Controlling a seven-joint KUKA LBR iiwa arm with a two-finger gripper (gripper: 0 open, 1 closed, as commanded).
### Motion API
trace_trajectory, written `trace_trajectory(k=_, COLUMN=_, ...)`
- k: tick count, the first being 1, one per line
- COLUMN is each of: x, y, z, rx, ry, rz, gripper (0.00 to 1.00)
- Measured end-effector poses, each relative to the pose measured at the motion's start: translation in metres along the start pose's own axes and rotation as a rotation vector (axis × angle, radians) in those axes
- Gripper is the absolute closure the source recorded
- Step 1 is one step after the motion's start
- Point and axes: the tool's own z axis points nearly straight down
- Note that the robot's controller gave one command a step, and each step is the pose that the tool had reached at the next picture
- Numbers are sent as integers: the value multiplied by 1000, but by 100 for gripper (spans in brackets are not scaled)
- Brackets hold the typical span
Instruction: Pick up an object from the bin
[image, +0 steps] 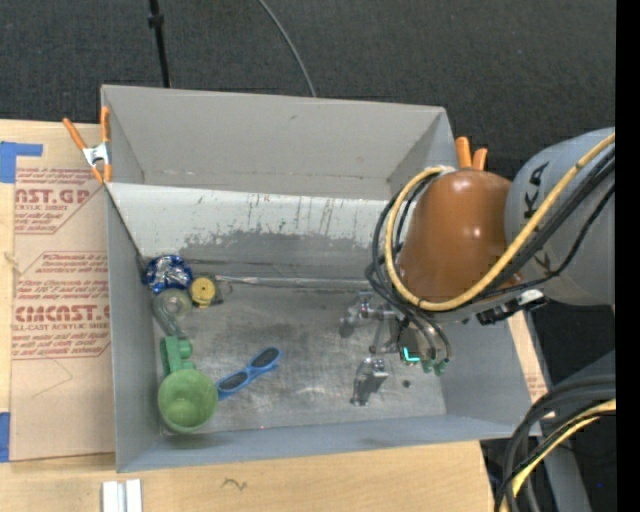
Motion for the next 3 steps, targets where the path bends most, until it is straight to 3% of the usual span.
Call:
trace_trajectory(k=1, x=-11, y=83, z=107, rx=2, ry=-15, rz=-297, gripper=0)
trace_trajectory(k=2, x=-7, y=146, z=92, rx=-1, ry=-9, rz=-484, gripper=0)
trace_trajectory(k=3, x=-7, y=146, z=91, rx=-1, ry=-9, rz=-481, gripper=100)
